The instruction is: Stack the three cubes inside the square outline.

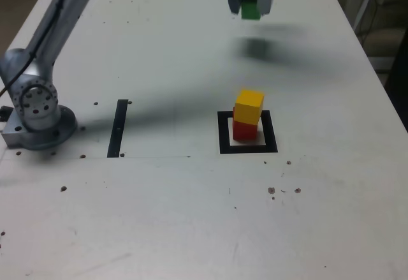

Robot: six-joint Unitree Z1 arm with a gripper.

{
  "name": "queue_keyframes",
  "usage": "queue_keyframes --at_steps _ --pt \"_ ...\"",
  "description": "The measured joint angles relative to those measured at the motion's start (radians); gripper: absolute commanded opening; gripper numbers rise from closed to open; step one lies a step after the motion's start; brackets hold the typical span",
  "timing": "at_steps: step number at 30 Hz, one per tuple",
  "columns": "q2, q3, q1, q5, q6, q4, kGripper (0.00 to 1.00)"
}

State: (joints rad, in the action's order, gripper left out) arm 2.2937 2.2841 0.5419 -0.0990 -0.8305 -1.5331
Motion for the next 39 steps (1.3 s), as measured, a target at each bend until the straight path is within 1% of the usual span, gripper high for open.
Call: queue_keyframes --at_steps 3,6,11,13,15,19,22,25,29,32,35,39 --pt "-0.028 0.0 -0.035 0.004 0.026 -0.031 0.12" --pt "-0.079 -0.022 -0.079 0.004 0.063 -0.05 0.12" --pt "-0.183 -0.125 -0.173 -0.002 0.17 -0.065 0.12" --pt "-0.204 -0.144 -0.204 -0.001 0.193 -0.067 0.12" --pt "-0.223 -0.184 -0.228 0.0 0.24 -0.067 0.12" --pt "-0.283 -0.267 -0.34 -0.001 0.342 -0.067 0.12" --pt "-0.325 -0.327 -0.418 -0.009 0.426 -0.067 0.12" --pt "-0.344 -0.362 -0.491 -0.013 0.505 -0.067 0.12" --pt "-0.361 -0.379 -0.587 0.002 0.603 -0.067 0.12" --pt "-0.361 -0.398 -0.646 0.002 0.67 -0.067 0.12" --pt "-0.361 -0.416 -0.689 -0.004 0.727 -0.066 0.12" --pt "-0.361 -0.417 -0.715 -0.003 0.77 -0.065 0.12"
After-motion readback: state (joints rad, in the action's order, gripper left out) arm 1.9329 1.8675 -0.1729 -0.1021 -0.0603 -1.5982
